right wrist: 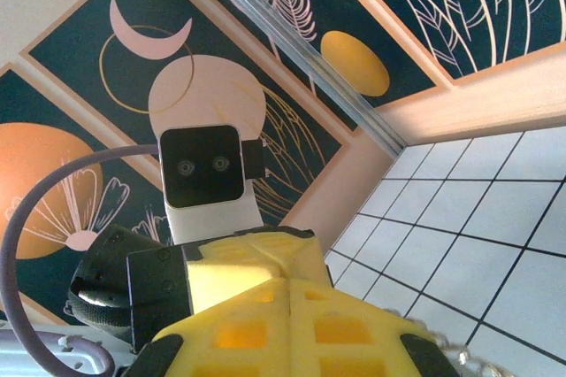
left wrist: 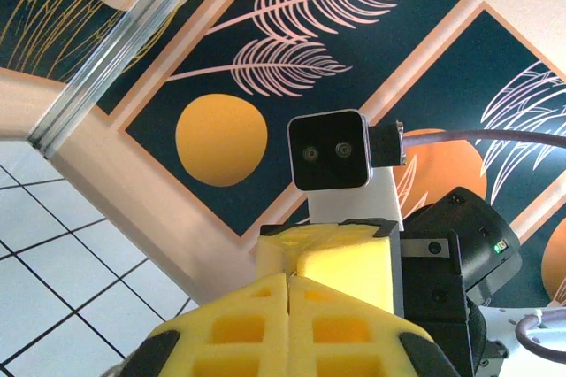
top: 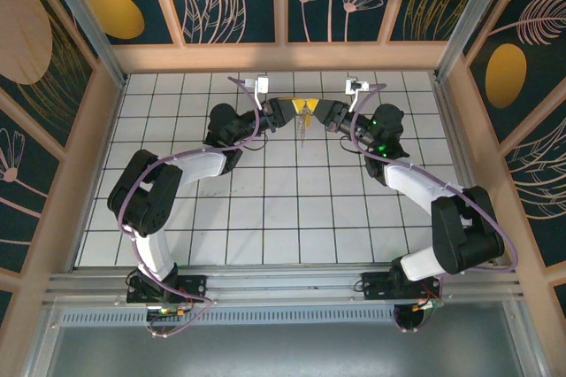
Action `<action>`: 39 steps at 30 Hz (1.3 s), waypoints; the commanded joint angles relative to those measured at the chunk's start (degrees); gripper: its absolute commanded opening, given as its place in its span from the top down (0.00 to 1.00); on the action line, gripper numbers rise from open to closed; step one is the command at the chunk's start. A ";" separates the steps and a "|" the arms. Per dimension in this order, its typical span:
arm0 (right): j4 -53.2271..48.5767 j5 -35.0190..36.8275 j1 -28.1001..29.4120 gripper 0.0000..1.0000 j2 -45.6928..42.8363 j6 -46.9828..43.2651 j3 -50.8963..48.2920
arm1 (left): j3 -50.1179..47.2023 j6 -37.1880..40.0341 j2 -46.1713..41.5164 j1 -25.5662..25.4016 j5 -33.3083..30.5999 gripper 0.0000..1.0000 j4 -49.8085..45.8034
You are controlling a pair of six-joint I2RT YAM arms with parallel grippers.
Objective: Put the keys on the keyring
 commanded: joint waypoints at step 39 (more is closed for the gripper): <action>-29.83 -21.56 -5.71 1.00 8.38 -24.45 18.95 | 9.34 16.21 1.40 3.91 13.41 0.61 -20.10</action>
